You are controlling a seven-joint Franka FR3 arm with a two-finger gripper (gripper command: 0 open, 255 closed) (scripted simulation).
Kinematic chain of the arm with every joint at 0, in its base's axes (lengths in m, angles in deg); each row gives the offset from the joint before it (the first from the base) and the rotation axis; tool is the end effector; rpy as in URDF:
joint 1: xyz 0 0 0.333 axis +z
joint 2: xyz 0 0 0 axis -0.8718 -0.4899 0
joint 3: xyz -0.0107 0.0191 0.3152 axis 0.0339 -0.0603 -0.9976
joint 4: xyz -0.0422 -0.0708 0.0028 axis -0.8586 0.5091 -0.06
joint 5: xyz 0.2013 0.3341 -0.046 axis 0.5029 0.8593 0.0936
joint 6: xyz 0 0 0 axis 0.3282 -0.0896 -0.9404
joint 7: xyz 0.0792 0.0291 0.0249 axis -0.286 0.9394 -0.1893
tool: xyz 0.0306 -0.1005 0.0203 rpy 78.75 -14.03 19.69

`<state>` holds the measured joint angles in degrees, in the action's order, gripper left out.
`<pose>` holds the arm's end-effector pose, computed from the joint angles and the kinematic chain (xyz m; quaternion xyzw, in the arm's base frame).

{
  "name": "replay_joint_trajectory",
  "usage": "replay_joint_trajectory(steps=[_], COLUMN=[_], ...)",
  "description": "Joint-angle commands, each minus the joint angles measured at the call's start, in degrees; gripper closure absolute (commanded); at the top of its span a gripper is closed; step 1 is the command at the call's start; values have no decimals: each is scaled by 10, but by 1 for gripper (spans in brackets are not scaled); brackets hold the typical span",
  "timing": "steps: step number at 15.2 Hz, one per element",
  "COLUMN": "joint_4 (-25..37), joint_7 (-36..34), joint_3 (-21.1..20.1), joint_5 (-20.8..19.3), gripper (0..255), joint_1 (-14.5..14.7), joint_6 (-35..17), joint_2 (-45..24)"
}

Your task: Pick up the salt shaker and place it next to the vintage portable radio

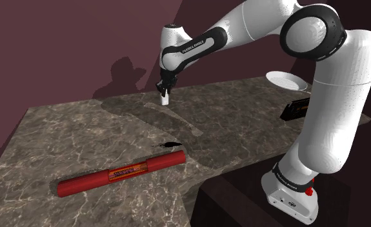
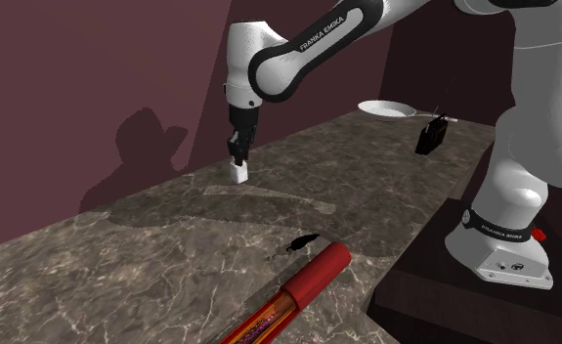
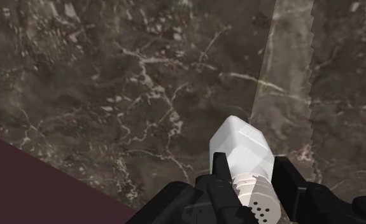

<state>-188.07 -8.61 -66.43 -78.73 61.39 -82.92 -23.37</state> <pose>0.6426 0.0734 0.3592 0.9971 0.0279 0.0709 0.0040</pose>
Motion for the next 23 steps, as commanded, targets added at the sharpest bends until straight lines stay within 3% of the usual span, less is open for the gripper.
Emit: replay_joint_trajectory(steps=[1,23], joint_4=[3,102], joint_7=[1,11], joint_3=[0,-4], joint_5=[1,13], gripper=[255,255], joint_1=[0,-2], joint_6=[7,158], joint_2=[4,57])
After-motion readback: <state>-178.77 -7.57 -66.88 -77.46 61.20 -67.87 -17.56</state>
